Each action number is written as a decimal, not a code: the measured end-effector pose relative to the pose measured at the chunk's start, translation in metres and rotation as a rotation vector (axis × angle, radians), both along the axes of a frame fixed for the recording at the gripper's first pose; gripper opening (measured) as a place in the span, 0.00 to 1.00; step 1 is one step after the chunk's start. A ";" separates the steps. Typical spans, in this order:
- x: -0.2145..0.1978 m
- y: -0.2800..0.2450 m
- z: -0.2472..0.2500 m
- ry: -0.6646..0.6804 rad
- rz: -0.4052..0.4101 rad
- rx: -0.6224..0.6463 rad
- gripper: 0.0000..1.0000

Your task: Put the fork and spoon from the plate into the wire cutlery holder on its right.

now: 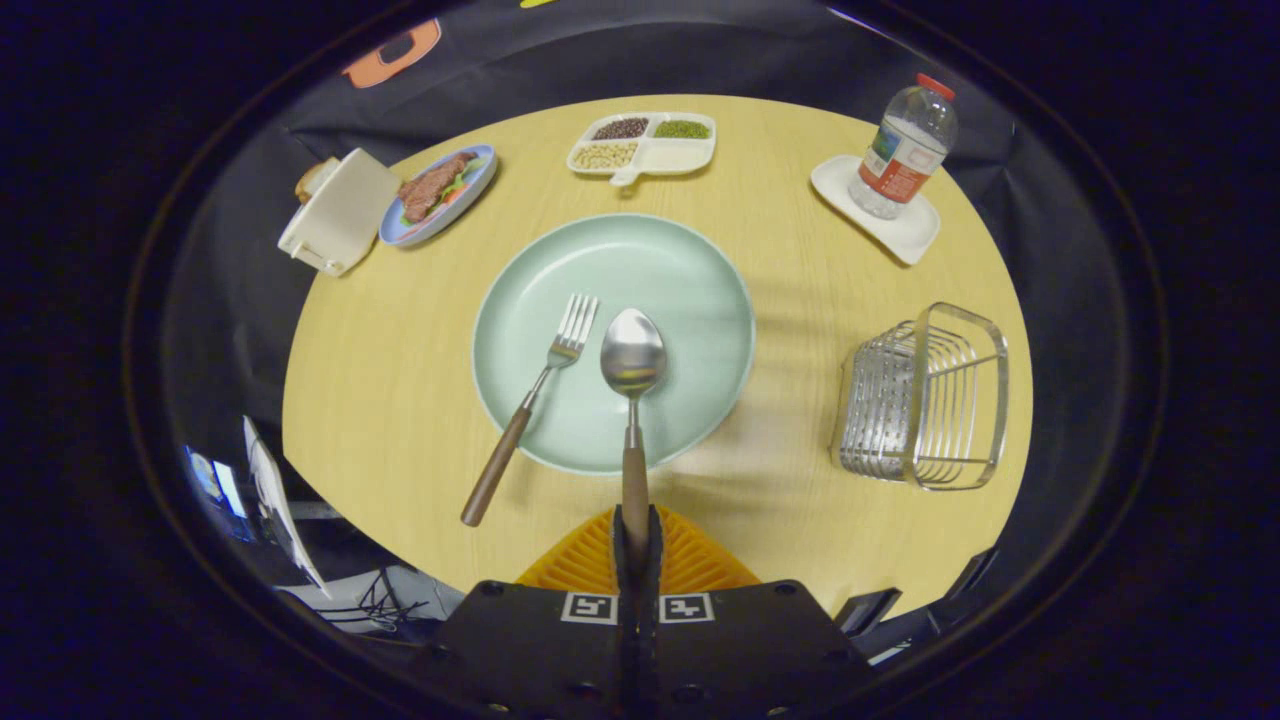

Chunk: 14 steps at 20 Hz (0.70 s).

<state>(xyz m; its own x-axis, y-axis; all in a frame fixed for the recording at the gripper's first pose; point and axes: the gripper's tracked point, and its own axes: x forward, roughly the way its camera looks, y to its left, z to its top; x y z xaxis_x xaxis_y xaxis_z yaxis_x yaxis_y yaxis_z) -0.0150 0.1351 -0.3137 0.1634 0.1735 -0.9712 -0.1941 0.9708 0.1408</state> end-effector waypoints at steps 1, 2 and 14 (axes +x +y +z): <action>0.001 -0.004 0.013 -0.002 -0.011 0.017 0.00; 0.001 -0.010 0.027 -0.006 -0.030 0.033 0.00; -0.005 -0.140 0.080 0.071 -0.259 -0.003 0.00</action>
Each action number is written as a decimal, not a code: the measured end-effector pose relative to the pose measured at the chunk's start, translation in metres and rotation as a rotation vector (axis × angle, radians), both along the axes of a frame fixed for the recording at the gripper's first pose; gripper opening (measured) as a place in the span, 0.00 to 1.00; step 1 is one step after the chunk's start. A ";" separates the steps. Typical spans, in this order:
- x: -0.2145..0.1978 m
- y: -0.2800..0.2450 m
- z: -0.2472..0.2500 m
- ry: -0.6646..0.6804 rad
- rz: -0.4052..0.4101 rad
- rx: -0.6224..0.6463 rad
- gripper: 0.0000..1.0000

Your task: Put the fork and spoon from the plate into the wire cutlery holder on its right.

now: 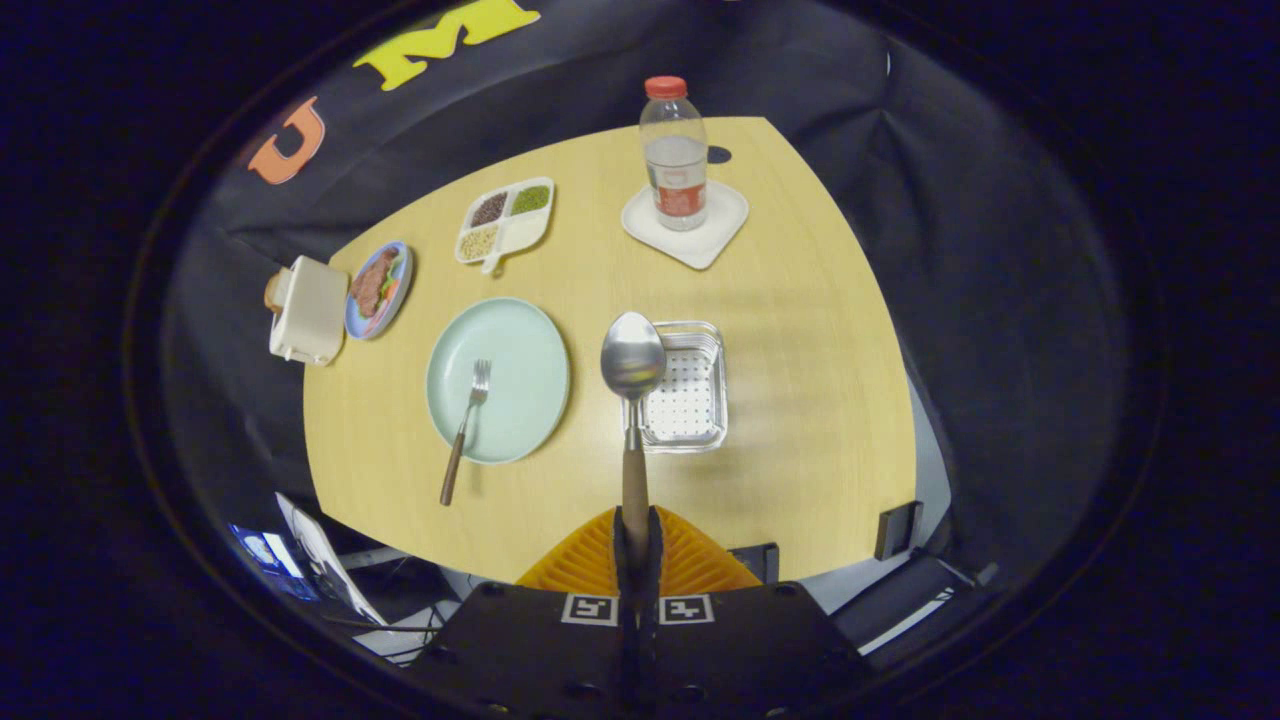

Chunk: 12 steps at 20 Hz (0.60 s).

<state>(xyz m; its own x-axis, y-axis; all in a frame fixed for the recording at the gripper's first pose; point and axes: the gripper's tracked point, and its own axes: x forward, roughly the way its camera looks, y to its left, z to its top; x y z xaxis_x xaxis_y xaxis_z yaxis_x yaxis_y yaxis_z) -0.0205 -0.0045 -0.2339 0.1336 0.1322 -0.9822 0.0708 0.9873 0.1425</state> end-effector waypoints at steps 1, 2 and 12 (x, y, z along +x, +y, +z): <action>-0.004 -0.002 -0.006 0.027 -0.015 0.010 0.00; -0.008 -0.003 -0.011 0.052 -0.029 0.020 0.00; 0.013 -0.021 -0.032 0.109 -0.131 0.011 0.05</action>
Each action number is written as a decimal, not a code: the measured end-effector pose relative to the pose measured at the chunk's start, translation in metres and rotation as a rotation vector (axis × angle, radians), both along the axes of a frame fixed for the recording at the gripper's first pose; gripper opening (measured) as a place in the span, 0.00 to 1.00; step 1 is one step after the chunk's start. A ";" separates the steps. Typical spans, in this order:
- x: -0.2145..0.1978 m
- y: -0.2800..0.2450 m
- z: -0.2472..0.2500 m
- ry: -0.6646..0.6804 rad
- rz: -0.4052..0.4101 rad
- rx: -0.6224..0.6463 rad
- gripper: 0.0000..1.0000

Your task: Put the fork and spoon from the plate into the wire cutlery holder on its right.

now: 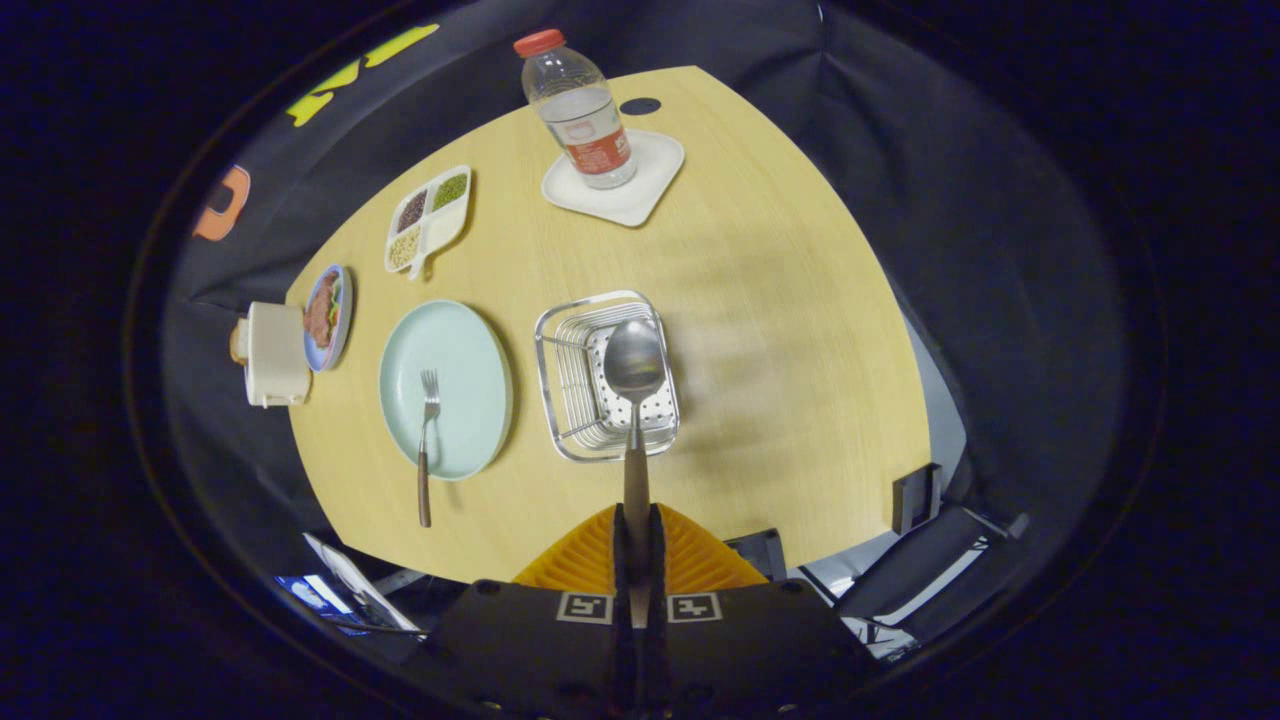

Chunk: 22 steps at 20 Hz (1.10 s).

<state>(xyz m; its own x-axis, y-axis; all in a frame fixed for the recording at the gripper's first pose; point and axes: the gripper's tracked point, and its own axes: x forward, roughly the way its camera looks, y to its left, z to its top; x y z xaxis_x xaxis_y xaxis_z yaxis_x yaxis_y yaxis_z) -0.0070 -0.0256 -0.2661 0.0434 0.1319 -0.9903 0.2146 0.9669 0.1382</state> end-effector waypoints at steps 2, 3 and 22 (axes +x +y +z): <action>0.007 0.002 0.003 -0.018 -0.005 -0.003 0.13; 0.010 0.002 0.005 -0.031 -0.004 -0.009 0.22; -0.010 0.212 0.001 -0.150 0.147 0.025 0.97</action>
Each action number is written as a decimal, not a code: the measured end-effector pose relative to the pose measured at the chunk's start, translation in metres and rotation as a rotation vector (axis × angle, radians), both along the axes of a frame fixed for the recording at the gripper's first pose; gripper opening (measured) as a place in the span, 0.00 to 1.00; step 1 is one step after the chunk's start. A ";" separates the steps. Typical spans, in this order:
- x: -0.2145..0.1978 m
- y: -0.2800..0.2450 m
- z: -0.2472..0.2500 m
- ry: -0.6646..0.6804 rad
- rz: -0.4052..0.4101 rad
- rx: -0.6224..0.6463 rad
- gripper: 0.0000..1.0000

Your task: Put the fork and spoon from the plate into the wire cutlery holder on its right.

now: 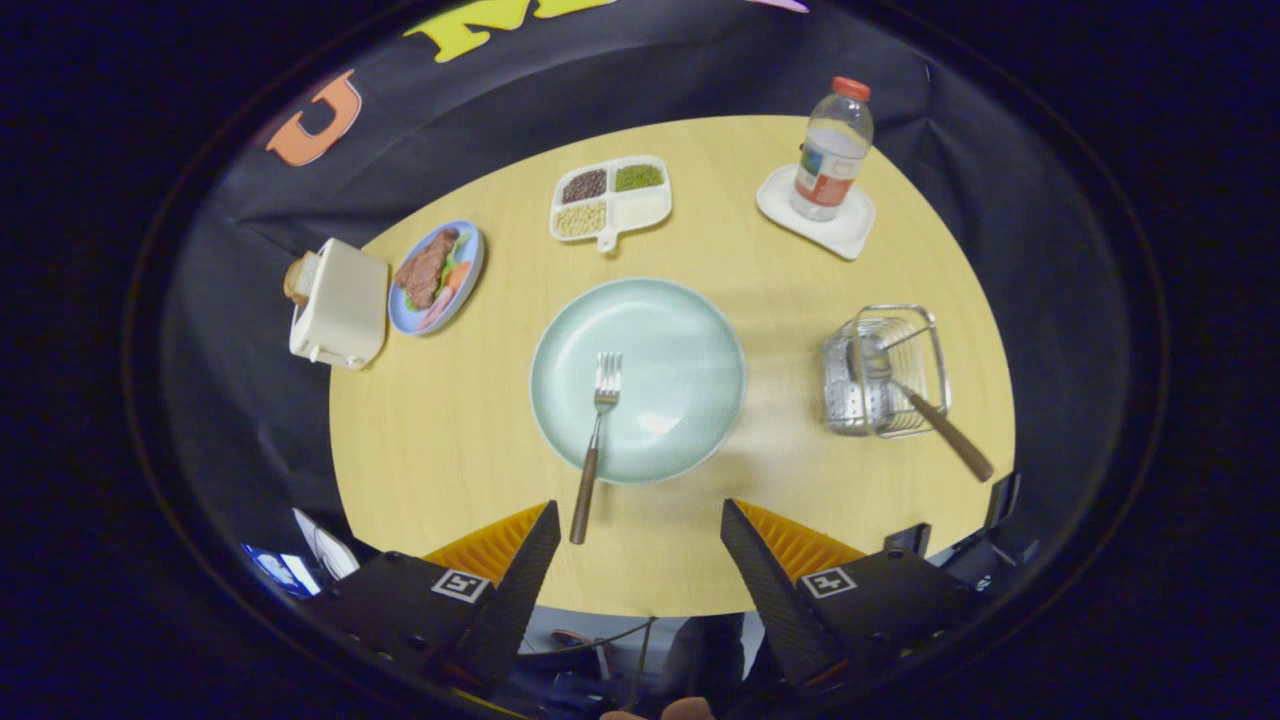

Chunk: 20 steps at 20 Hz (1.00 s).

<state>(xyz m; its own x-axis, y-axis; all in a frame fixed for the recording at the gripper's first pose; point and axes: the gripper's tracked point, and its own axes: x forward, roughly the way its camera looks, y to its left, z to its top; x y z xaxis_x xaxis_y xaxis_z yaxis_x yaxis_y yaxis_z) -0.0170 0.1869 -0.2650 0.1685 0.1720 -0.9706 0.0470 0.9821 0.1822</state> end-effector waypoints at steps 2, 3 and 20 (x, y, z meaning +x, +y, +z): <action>-0.006 0.019 -0.018 0.009 -0.006 -0.013 0.97; -0.008 0.027 -0.027 0.019 -0.006 -0.021 0.97; -0.006 0.054 -0.108 0.088 -0.044 -0.085 0.11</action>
